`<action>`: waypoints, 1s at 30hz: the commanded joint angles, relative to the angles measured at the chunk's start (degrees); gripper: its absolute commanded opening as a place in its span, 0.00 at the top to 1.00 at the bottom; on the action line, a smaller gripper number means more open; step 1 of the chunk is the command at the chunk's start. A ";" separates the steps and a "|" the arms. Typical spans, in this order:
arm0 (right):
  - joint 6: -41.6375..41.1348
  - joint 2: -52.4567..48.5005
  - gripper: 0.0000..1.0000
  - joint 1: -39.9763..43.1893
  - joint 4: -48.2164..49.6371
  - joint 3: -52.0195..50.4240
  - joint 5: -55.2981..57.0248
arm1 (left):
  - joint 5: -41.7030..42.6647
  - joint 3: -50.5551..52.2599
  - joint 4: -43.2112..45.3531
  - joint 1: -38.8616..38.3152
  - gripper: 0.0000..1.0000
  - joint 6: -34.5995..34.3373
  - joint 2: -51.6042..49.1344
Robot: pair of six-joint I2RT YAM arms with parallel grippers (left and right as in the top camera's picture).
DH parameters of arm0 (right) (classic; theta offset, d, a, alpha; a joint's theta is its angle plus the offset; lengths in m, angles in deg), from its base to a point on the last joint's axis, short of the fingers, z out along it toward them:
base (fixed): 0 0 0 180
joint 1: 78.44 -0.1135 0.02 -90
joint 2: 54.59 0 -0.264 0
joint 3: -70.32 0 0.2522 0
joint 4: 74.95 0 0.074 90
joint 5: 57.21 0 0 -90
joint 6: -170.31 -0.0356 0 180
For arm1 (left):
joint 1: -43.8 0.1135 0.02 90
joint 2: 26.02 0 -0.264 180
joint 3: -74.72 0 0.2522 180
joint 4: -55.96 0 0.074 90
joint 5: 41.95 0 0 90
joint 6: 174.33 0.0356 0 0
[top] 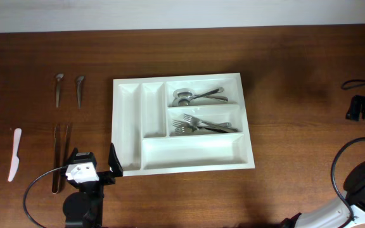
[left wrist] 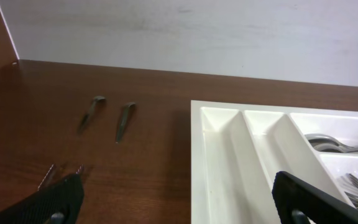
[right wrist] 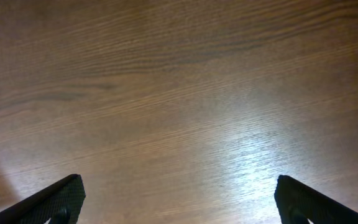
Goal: Pack container
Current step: 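Open the right gripper and withdraw it to the right, then move the left gripper over the metal tongs at the left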
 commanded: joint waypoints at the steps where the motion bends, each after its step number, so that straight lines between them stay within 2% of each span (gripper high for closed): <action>1: -0.87 0.15 0.01 0.15 1.51 -0.24 1.11 | 0.61 0.28 0.13 -0.22 0.01 -0.11 0.15; 26: -0.85 0.13 0.01 0.04 1.84 -0.24 -0.55 | 0.61 0.28 1.64 -0.22 0.01 -0.13 0.15; 30: -0.85 0.13 0.01 0.04 1.84 -0.24 -0.55 | 4.42 0.28 2.64 -0.22 0.01 -0.15 0.17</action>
